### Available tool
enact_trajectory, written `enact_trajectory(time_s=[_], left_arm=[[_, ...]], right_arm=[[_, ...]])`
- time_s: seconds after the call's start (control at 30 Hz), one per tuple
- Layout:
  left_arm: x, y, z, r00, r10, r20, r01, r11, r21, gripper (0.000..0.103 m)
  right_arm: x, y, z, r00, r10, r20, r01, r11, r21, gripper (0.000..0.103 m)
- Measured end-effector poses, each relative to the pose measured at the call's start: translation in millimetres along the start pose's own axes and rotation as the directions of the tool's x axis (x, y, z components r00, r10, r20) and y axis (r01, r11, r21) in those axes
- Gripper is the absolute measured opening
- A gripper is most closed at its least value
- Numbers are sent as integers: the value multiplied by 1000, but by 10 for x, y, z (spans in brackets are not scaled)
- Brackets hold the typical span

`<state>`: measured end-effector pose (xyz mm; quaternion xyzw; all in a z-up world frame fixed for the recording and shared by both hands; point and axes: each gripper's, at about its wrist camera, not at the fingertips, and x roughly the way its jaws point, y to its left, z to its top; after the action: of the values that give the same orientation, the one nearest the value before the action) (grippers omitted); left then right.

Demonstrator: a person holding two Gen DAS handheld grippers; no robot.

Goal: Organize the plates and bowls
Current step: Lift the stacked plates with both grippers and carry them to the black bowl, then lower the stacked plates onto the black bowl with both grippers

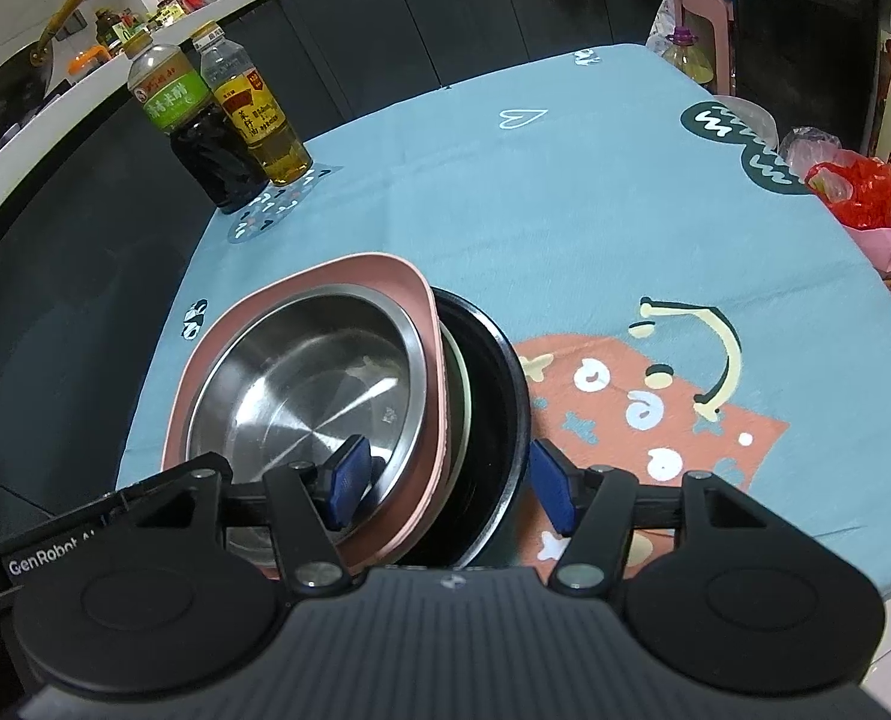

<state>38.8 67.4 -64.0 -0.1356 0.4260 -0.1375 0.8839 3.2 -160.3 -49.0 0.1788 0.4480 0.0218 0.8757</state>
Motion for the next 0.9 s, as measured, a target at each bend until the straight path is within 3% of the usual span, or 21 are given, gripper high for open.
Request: enact_trajectory(time_s=[0.37,0.57,0.7,0.9], left_arm=[[149,24,16,999,-35,-29,34,999,-33,61],[184,40,31,997,-66,-29,65,998,-22,60],[175,19,16,996,-89,-24,89,996,0,53],[157,-26,-12,997,-81,-7,81,996,39,52]], right_arm=[[63,-26,40,1000,12,-5,-11,1000,24,61],[89,-38,60,1000,24,-10,-23,999,32,62],[99,-55,69,999,35,-16,-35,999,40,62],[88,-21,58,1000,29,-8,-29,1000,6,62]])
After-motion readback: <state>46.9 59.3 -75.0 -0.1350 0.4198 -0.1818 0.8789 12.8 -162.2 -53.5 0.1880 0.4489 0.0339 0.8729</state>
